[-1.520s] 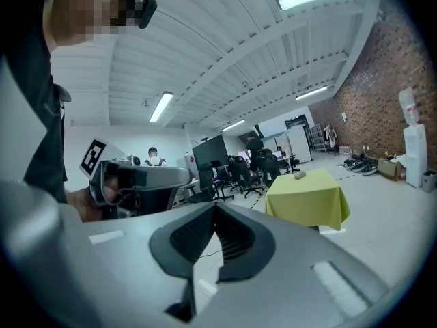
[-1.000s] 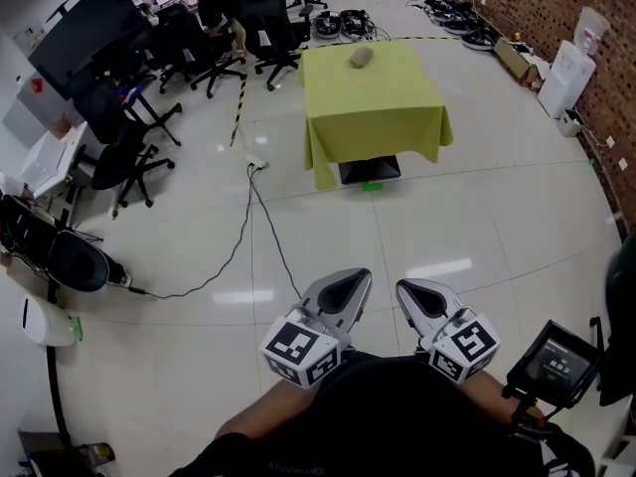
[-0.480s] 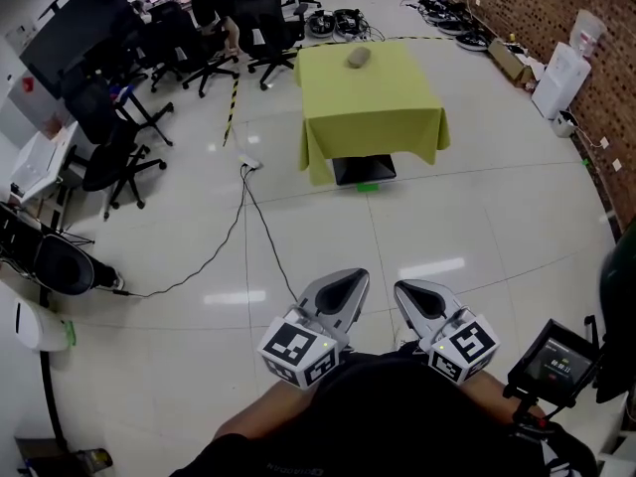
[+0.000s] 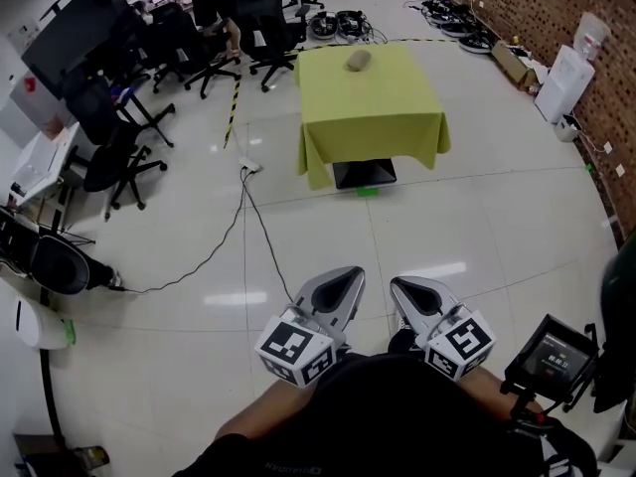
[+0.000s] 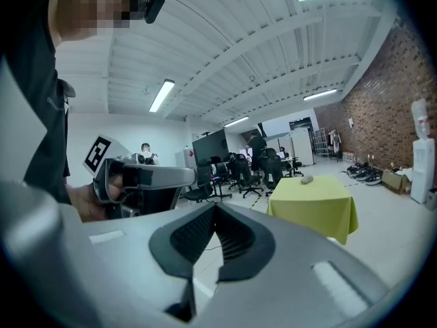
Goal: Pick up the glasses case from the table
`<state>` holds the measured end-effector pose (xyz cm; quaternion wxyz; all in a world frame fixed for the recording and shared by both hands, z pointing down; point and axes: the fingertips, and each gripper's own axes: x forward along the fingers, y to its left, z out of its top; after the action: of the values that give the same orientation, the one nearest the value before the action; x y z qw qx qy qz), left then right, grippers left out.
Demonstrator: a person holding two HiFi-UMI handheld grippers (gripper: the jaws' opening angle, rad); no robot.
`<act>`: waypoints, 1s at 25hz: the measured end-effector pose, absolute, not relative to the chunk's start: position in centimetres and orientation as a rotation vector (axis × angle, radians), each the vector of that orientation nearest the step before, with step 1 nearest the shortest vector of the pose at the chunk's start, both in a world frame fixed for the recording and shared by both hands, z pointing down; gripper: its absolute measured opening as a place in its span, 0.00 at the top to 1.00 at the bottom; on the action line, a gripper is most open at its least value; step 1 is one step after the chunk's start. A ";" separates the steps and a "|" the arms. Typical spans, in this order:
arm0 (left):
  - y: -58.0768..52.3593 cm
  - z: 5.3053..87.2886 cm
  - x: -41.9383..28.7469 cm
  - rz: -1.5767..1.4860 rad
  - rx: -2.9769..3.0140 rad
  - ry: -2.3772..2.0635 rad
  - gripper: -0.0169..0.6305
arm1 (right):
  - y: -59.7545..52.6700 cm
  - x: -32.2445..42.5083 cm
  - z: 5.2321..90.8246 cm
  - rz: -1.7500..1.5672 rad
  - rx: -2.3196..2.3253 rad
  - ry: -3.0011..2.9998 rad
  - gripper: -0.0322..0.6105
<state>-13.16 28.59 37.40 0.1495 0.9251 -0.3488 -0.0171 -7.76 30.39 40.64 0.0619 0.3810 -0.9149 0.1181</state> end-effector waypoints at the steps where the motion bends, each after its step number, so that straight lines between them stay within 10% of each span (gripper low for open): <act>1: 28.3 37.3 -13.0 -0.050 2.657 -1.007 0.96 | 30.0 -7.7 40.6 0.357 1.146 -2.770 0.95; 25: 14.5 38.9 -3.3 0.044 2.644 -1.069 0.96 | 15.4 1.1 42.3 0.420 1.070 -2.858 0.95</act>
<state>-3.27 14.46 38.95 0.1442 0.9173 -0.3707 0.0151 1.10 15.45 42.26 0.0305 0.3473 -0.9273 0.1363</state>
